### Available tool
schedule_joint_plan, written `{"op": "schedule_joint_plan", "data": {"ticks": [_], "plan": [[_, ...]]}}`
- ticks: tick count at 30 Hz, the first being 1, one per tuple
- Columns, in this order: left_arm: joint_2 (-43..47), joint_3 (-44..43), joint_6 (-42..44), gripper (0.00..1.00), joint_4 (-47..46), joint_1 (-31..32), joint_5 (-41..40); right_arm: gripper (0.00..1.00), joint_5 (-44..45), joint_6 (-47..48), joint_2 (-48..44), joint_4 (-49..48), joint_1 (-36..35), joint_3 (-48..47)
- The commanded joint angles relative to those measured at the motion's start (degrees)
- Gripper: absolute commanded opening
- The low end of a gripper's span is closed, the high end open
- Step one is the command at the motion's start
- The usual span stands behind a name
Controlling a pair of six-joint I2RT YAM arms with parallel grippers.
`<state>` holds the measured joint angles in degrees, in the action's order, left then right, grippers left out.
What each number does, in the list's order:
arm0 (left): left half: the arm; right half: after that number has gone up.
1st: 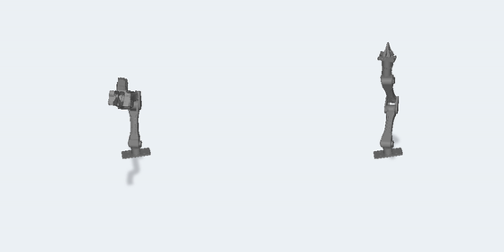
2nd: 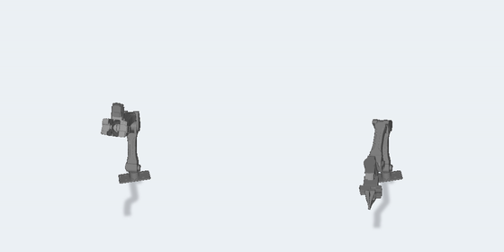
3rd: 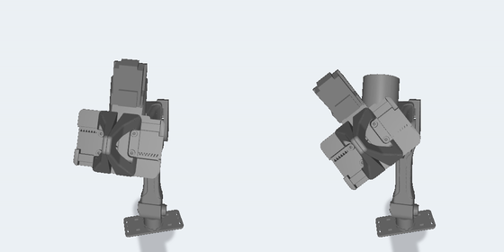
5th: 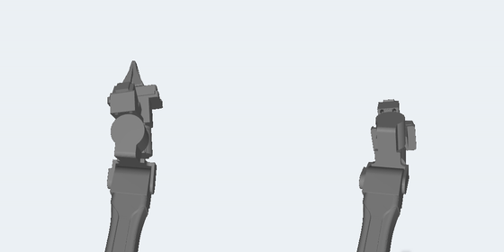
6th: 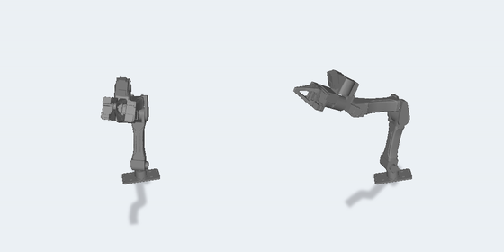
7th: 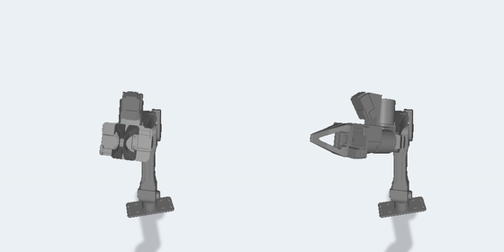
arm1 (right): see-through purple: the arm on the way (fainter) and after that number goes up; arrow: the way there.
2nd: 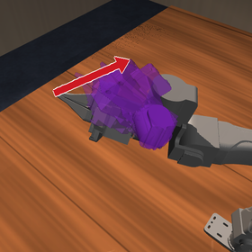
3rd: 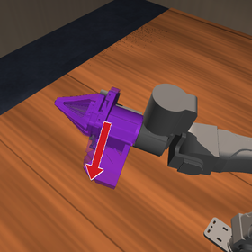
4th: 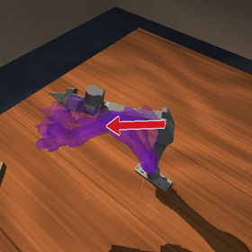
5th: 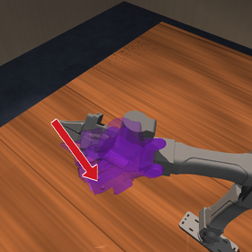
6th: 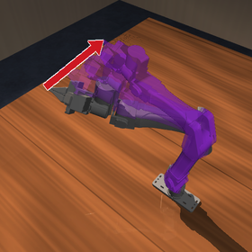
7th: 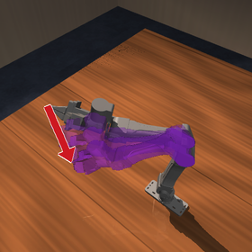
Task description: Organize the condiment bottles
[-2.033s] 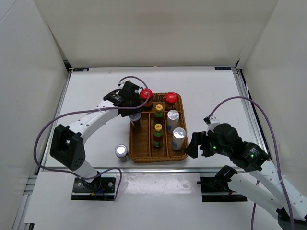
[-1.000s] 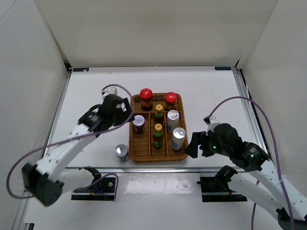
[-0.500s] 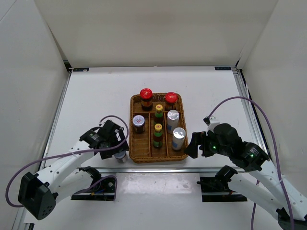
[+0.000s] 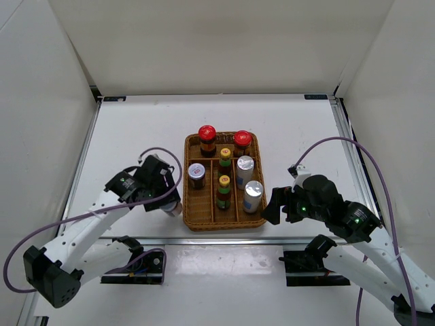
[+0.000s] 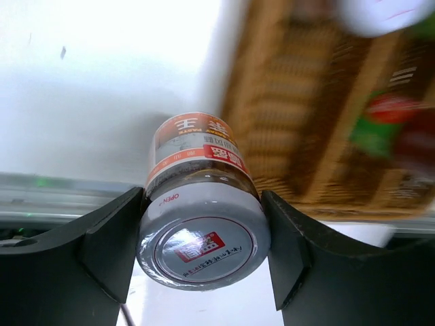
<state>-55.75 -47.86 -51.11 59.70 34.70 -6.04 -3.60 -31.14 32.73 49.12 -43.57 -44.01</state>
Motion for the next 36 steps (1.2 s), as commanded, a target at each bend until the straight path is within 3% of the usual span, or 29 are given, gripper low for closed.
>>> {"op": "schedule_joint_plan", "data": {"ticks": [1, 10, 14, 21, 24, 26, 28, 30, 32, 33, 36], "plan": [[-0.1, -10.9, 2.5, 0.11, 0.1, 0.8, -2.3, 1.00, -0.6, -0.2, 0.1, -2.1, -0.1, 0.6], [-13.1, -19.9, 6.0, 0.11, -4.2, 5.0, -2.9, 1.00, -0.1, -0.2, 0.6, -2.1, -0.1, 0.6], [-19.6, -18.7, 7.3, 0.11, -8.5, 7.1, -3.4, 1.00, -0.1, -0.2, 0.6, -1.6, -0.1, 0.1], [-22.2, -13.4, 8.5, 0.11, -18.2, 8.5, -5.6, 1.00, 1.6, -1.3, 1.1, -0.4, -0.1, 0.1], [-24.3, -12.0, 9.1, 0.16, -19.4, 8.5, -5.6, 1.00, 2.2, -1.8, 2.4, 0.8, -0.1, -1.2], [-25.2, -11.3, 9.1, 0.25, -19.4, 8.5, -5.6, 1.00, 2.8, -1.8, 2.4, 0.8, -0.1, -1.7], [-26.0, -10.7, 9.1, 0.27, -19.4, 8.5, -4.9, 1.00, 2.8, -1.8, 2.4, 0.8, -0.1, -1.7], [-26.5, -10.2, 9.1, 0.38, -19.4, 8.5, -4.4, 1.00, 3.4, -2.4, 2.4, 0.8, -0.1, -1.7], [-26.5, -10.2, 8.6, 0.57, -19.4, 8.5, -4.4, 1.00, 4.0, -2.4, 1.9, 1.4, -0.1, -1.7], [-26.5, -9.6, 8.6, 0.76, -19.4, 8.5, -4.4, 1.00, 4.0, -3.0, 1.9, 1.4, -0.1, -1.7], [-25.2, -9.6, 8.6, 1.00, -18.9, 8.5, -4.4, 1.00, 4.7, -3.0, 1.9, 1.9, -0.1, -2.9]]}}
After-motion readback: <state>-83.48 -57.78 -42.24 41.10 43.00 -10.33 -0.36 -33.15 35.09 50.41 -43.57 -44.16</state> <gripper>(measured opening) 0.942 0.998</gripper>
